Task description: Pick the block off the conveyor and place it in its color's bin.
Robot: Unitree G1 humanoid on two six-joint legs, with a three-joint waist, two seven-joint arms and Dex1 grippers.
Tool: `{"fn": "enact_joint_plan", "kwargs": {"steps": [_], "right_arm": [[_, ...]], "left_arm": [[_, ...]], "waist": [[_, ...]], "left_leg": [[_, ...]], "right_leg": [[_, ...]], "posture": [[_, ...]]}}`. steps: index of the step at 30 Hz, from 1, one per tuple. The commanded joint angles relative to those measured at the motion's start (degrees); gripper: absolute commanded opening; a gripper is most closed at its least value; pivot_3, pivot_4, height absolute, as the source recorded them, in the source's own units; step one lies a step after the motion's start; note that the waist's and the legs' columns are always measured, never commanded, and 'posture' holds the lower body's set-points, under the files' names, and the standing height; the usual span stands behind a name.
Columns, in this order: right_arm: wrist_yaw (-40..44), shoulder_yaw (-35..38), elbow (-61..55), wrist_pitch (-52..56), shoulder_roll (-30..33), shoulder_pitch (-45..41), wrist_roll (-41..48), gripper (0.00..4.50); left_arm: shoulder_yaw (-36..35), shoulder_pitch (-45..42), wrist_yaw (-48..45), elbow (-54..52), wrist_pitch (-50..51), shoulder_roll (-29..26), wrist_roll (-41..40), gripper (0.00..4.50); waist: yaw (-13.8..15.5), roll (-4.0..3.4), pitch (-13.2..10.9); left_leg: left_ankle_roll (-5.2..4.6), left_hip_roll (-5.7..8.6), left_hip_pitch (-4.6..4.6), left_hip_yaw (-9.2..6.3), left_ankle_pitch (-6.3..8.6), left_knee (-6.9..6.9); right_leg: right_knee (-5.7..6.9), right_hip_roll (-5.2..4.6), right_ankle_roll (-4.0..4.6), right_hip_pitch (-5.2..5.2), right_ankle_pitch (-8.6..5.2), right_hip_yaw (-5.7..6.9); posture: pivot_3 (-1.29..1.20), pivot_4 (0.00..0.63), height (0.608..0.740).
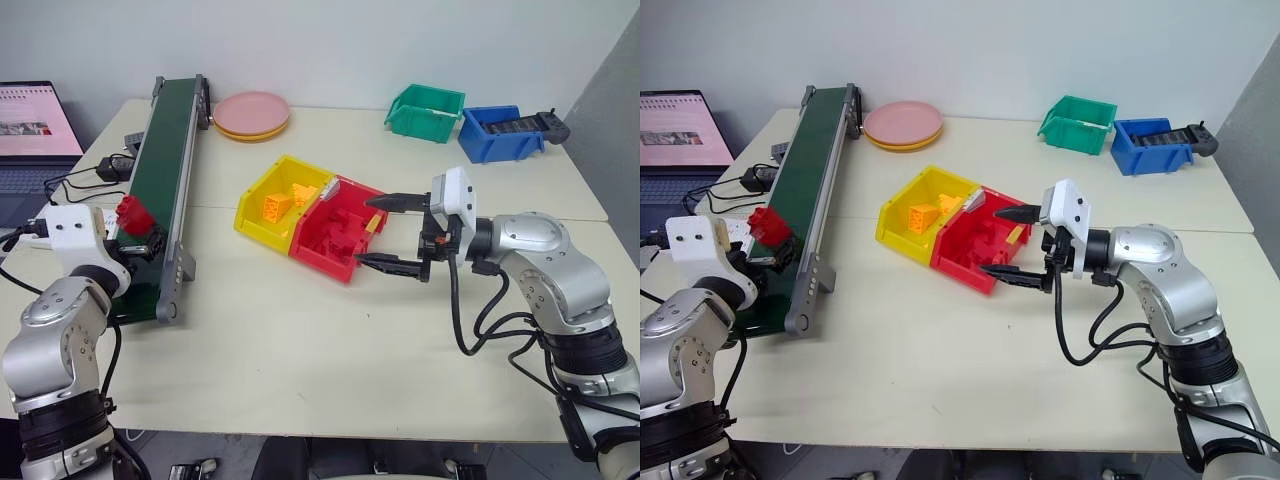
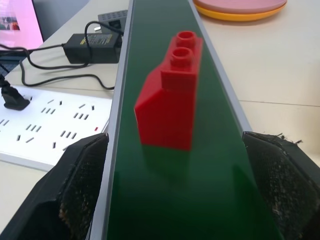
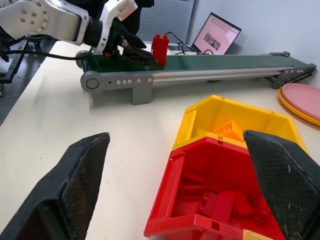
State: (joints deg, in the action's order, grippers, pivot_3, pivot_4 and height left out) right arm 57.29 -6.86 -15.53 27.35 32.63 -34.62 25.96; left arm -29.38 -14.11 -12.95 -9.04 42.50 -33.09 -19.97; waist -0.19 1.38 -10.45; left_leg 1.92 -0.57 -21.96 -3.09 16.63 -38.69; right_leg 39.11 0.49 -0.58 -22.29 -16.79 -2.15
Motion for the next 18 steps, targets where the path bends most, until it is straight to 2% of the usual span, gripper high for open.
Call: {"fn": "enact_joint_plan", "kwargs": {"steps": [1,13,16,18], "right_arm": [[0.03,0.74,-2.15,0.16,0.45,-0.31,0.74,4.5],[0.12,1.15,-2.12,0.46,0.24,-1.43,1.16,4.5],[-0.02,1.4,-2.32,0.61,0.27,-1.53,1.33,4.5],[-0.77,2.21,-2.96,0.97,0.71,-1.23,1.33,4.5]], "left_arm": [[-0.44,-0.13,0.93,-1.01,0.08,-1.22,0.84,3.67],[2.17,3.24,3.17,-13.22,3.1,2.04,0.78,1.52],[2.96,2.35,3.38,-15.88,4.06,1.46,0.76,1.53],[5.86,-0.48,1.07,-17.61,4.5,-0.14,-0.18,1.53]], "waist": [[0.0,0.0,0.0],[0.0,0.0,0.0],[0.01,0.0,0.0],[0.06,0.0,0.0]], "left_leg": [[0.0,0.0,0.0,0.0,0.0,0.0],[0.0,0.01,-0.02,0.0,0.0,0.0],[0.0,0.02,-0.03,0.0,0.0,0.0],[0.0,0.02,-0.02,0.0,0.0,0.0]], "right_leg": [[0.0,0.0,0.0,0.0,0.0,0.0],[-0.01,-0.04,0.0,0.0,0.0,0.02],[-0.01,-0.04,0.0,0.0,0.0,0.02],[-0.01,-0.04,0.0,0.0,0.0,0.02]], "posture": [[0.0,0.15,0.74],[0.0,0.15,0.74],[0.0,0.15,0.74],[0.0,0.15,0.74]]}}
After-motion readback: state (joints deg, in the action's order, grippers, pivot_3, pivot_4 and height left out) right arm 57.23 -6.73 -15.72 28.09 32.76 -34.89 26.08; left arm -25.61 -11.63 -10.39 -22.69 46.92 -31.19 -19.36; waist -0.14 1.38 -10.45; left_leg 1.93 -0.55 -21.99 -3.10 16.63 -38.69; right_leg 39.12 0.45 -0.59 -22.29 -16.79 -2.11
